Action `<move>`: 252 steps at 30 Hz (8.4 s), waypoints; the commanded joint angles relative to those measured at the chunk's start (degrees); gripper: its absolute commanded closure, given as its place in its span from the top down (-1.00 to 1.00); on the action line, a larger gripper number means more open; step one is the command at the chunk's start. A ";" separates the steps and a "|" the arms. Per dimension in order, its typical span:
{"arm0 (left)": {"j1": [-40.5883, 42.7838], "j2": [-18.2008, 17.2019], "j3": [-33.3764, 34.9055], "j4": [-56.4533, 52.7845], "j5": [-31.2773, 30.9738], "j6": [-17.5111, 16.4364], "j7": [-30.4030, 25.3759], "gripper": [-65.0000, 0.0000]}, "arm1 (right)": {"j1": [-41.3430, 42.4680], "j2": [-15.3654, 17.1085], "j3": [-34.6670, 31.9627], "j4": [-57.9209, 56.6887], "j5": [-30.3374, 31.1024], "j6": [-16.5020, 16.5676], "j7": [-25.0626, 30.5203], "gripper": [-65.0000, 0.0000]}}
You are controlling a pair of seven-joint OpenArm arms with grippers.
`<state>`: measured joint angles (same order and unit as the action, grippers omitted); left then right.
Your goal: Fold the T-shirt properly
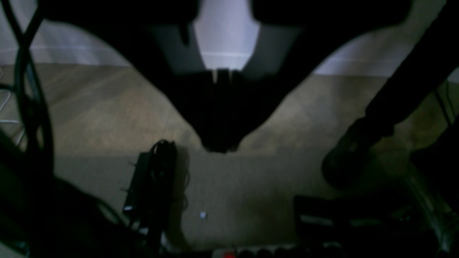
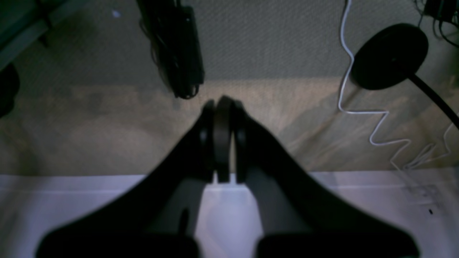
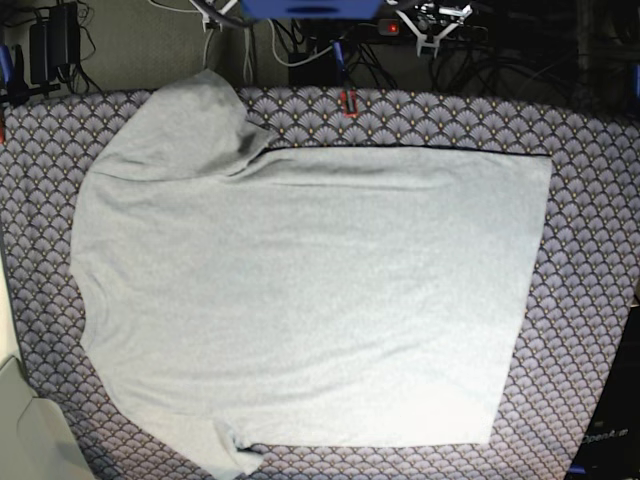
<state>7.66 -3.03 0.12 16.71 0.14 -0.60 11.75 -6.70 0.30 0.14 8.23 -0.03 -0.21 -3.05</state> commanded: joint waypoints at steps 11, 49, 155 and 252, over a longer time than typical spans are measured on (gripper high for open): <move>0.91 -0.27 0.10 0.21 -0.10 0.03 -0.19 -0.99 | -0.47 0.10 0.25 0.08 -0.19 0.43 0.10 -1.00; 0.56 -0.27 0.01 0.30 -0.10 0.03 -0.28 -0.99 | -0.20 0.10 -0.01 0.08 -0.19 0.43 0.19 -1.00; 34.05 -7.65 -25.39 98.85 -16.27 -0.06 17.13 -0.01 | -29.83 16.45 11.33 91.07 36.56 0.60 -15.19 -0.13; 9.35 -4.75 -24.87 74.06 -16.54 -0.15 20.38 -0.99 | -27.63 15.05 -1.42 87.02 36.38 0.60 -15.28 -1.00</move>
<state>17.12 -7.60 -24.73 89.60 -16.01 -0.23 33.17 -33.39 15.20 -0.82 95.39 36.45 0.64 -13.72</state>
